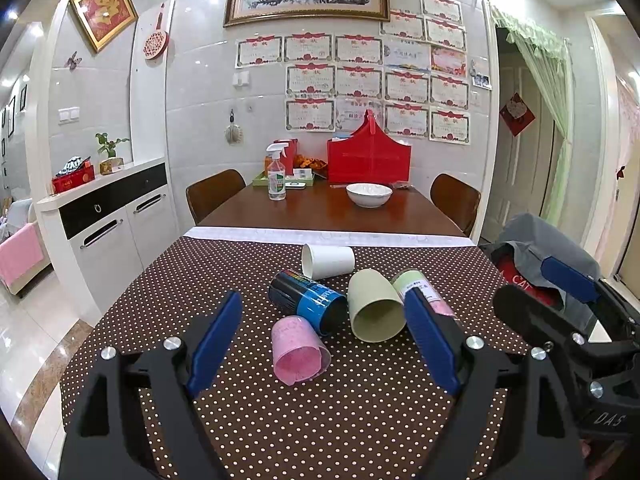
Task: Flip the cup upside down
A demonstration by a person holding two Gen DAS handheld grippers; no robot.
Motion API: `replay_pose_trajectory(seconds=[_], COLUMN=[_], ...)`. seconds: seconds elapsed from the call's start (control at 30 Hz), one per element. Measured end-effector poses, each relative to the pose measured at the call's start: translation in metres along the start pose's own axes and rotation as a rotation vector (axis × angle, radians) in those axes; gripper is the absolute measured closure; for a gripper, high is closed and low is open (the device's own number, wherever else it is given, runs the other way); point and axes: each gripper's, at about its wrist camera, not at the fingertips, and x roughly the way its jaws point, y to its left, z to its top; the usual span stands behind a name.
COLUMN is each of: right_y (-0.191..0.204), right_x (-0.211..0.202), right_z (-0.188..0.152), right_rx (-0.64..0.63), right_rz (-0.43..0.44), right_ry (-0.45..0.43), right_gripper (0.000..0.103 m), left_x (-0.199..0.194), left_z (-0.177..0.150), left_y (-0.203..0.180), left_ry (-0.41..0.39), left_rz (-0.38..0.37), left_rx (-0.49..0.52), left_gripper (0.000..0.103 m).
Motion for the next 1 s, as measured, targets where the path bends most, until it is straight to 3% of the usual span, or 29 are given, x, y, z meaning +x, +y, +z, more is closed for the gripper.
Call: replay_pose_trajectory(seconds=[0.43,1.0], right_y=[-0.006,-0.02], right_x=[0.009,0.062], right_z=[0.0,0.001], right_rx=[0.039,0.123], right_rz=[-0.004,-0.021], right_ry=[0.032,0.146], right_gripper=[0.006,0.006], left_x=[0.013,0.077], left_z=[0.003,0.011], left_y=[0.002,0.01], left_ry=[0.003,0.122], left_rz=[-0.03,-0.035], left_rx=[-0.004,0.026], left_gripper=[0.021,0.021])
